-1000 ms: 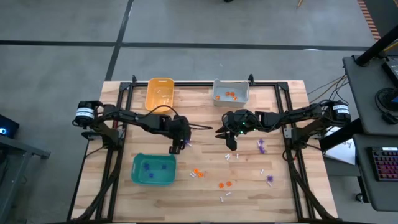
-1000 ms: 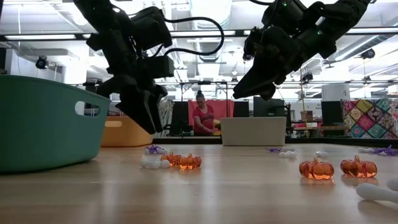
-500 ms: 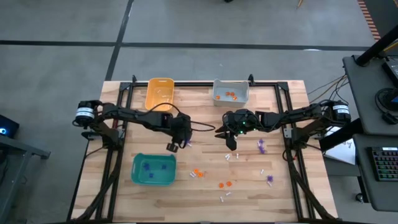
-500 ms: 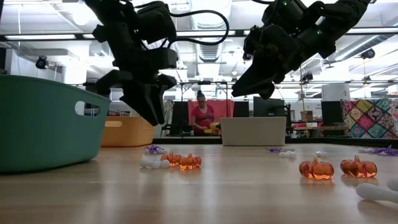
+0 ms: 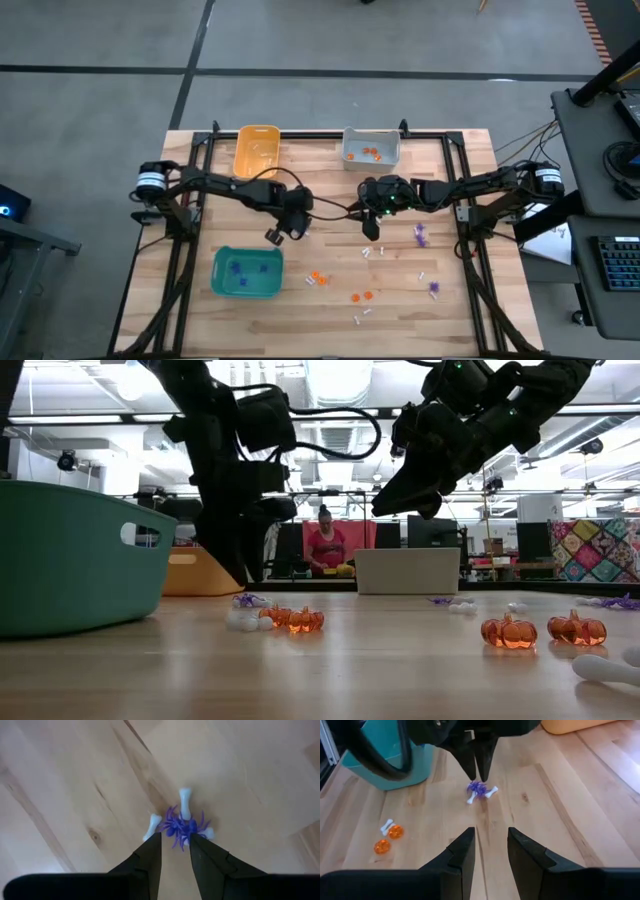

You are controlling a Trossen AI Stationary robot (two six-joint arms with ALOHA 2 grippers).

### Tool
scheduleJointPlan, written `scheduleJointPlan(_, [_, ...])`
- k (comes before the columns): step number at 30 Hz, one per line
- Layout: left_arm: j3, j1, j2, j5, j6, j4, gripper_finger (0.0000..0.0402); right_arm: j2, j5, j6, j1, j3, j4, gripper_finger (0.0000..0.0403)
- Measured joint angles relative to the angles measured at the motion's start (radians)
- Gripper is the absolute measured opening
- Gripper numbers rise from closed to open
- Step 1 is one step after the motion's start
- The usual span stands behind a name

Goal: Sort Halloween decoration
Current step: Put the blue spider toy into the green bin

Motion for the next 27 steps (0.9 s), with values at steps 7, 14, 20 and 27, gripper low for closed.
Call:
scheduleJointPlan(7, [0.011,0.019,0.006,0.022,0.001,-0.038,0.0084,0.0,0.001,0.0,0.0,0.0,0.0,0.0102])
scheduleJointPlan(14, [0.011,0.021,0.007,0.052,-0.001,-0.042,0.0084,0.0,0.011,0.0,0.0,0.0,0.0,0.0102])
scheduleJointPlan(20, [0.009,0.022,0.024,0.053,-0.009,-0.033,0.0084,0.0,0.016,0.0,0.0,0.0,0.0,0.0102])
scheduleJointPlan(27, [0.009,0.022,0.042,0.053,-0.012,-0.03,0.0084,0.0,0.016,0.0,0.0,0.0,0.0,0.0102])
